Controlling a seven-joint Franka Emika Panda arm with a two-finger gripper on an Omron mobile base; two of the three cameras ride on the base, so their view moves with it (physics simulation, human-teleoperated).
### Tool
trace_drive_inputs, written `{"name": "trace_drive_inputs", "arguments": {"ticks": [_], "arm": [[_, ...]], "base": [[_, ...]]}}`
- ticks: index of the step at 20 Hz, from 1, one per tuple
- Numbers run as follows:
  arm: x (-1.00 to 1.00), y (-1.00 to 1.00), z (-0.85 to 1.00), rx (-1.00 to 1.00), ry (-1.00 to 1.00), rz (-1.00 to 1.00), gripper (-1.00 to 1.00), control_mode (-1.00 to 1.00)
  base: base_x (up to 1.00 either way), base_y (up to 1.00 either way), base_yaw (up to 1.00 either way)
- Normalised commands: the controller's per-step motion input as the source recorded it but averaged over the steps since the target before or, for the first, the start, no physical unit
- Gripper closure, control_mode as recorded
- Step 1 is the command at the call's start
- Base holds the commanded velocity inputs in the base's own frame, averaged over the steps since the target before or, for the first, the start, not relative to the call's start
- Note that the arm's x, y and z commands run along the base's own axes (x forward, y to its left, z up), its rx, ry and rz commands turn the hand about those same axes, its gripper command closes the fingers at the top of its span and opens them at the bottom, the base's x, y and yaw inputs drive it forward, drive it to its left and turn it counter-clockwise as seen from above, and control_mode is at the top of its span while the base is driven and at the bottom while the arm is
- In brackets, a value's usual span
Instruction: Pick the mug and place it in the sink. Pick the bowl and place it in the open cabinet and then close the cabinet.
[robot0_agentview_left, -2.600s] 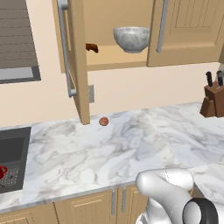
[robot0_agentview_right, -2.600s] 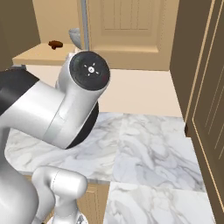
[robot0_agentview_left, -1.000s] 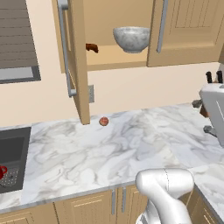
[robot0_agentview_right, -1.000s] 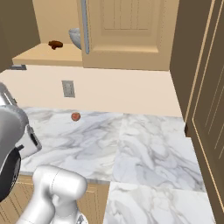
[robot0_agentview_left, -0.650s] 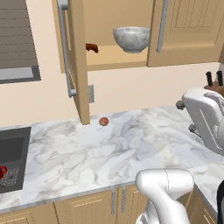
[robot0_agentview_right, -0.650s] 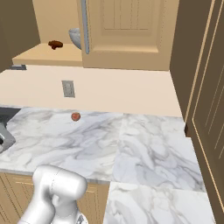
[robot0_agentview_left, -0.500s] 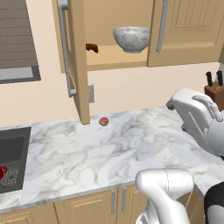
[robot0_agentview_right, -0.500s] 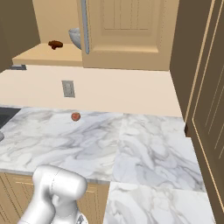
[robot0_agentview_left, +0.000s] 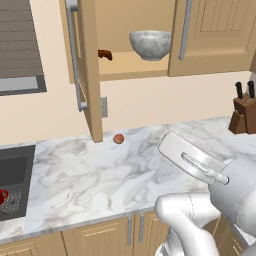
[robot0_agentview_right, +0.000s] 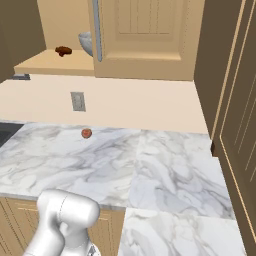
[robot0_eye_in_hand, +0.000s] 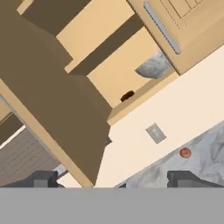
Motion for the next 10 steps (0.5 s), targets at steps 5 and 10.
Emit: {"name": "trace_drive_inputs", "arguments": {"ticks": [5,10], "arm": [[-0.70,0.40,0.13,0.05,-0.03,-0.14,-1.00,-1.00],[-0.27,0.75,0.00,0.18,-0.01,-0.14,-1.00,-1.00]], "base": [[0.00,0.00,0.00],[0.00,0.00,0.00]]}}
